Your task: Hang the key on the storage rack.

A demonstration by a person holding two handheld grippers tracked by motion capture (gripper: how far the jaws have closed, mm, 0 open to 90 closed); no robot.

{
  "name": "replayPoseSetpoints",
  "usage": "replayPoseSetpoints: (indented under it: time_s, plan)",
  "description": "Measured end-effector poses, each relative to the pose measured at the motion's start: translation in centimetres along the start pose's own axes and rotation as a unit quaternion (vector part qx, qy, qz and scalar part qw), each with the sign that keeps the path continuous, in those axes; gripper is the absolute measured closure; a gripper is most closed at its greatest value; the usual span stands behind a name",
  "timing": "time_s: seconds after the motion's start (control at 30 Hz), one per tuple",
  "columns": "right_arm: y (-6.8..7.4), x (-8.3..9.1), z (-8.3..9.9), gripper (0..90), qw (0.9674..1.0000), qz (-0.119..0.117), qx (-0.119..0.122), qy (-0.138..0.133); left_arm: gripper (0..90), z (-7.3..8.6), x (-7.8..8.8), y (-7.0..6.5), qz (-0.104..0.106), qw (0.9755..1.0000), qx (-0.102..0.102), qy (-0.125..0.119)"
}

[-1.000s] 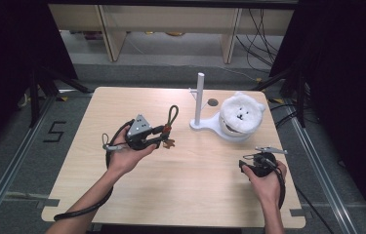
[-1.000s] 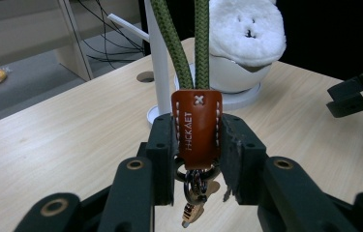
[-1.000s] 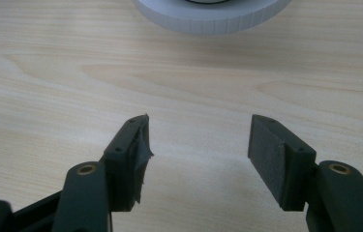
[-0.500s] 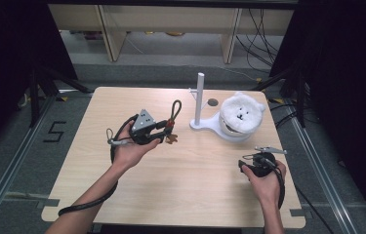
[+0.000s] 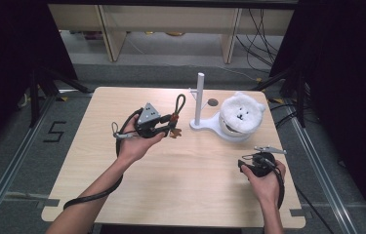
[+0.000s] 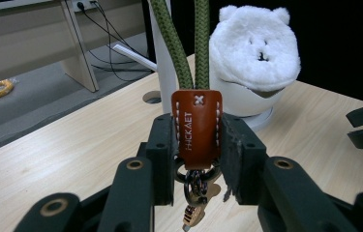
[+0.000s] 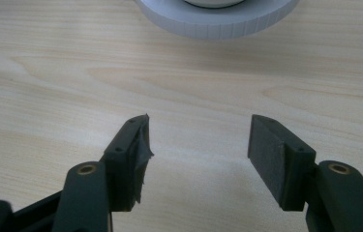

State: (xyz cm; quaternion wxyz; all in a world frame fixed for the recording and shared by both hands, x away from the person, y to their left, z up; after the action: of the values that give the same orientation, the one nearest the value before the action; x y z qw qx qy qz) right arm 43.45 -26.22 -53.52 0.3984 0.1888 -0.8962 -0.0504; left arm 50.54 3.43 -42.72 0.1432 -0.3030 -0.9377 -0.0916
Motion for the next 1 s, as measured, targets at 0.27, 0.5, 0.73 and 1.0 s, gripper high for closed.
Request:
replayPoseSetpoints:
  time_s: [0.27, 0.5, 0.73, 1.0]
  plan:
    - [-0.2, -0.1, 0.0, 41.5, 0.9999, -0.002, 0.015, -0.001, 66.8, -0.7, -0.7, -0.1, 0.0, 1.0, 0.0, -0.002]
    - [0.0, -0.2, 0.1, 41.5, 1.0, 0.003, -0.002, -0.005, 66.8, -0.8, -1.8, 0.2, -0.002, 1.0, 0.002, 0.007]
    - [0.0, -0.1, 0.1, 41.5, 1.0, 0.001, 0.0, -0.005, 66.7, -0.8, -2.6, 0.5, -0.005, 0.9999, 0.008, 0.011]
    - [0.4, -0.1, 0.2, 41.5, 0.9998, -0.006, -0.018, 0.002, 66.6, -1.2, -3.3, 0.8, -0.009, 0.9999, 0.007, 0.013]
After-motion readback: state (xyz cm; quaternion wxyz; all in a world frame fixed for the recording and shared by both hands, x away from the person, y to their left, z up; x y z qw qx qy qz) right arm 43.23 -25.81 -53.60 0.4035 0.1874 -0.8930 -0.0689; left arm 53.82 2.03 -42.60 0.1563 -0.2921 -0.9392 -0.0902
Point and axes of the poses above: each handheld gripper's, and its own axes: x roughly backward along the jaws, z roughly out of its underside, y roughly to its left, the point moved 8 cm from there along -x, roughly forward along the jaws, and after that the axes turned 11 degrees about -z, right-handed, at the moved point
